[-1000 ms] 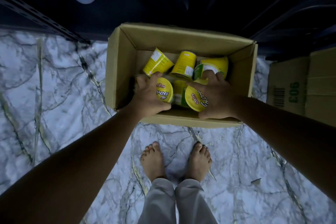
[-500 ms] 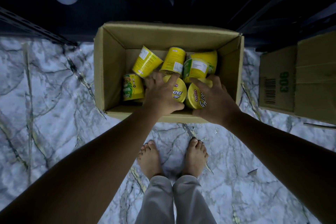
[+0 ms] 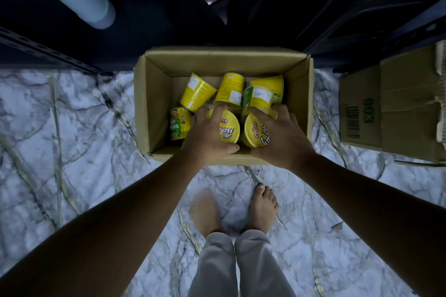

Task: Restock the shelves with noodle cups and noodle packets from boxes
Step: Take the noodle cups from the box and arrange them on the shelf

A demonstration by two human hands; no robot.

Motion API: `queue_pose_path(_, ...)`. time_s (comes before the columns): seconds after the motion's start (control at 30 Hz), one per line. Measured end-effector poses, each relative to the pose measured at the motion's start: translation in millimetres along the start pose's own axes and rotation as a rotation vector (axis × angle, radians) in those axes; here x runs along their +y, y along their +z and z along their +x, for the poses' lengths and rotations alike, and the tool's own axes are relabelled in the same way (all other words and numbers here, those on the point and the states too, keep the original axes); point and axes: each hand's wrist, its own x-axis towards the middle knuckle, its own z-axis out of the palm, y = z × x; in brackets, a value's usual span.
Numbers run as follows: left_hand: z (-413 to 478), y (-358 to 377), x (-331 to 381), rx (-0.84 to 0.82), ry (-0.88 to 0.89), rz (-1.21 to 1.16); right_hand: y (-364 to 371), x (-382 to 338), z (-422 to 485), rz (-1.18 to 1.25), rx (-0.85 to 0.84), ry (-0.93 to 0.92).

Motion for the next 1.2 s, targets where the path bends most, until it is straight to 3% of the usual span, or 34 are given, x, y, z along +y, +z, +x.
queue_pose_path(0.43,-160,-160,114,0.105,0.169,-0.154,-161,-92,-156,0.18,0.334,-0.097)
queue_pose_path(0.67,-276,-293,206,0.304,0.376,-0.23,-288,-169,-264,0.485,0.617,-0.229)
queue_pose_path(1.07,-422,-497,336,0.637,0.739,-0.392,-489,-293,-380,0.756,1.078,-0.47)
queue_pose_path(1.2,-456,-552,378,0.711,0.865,-0.445,-553,-322,-404,0.821,1.148,-0.613)
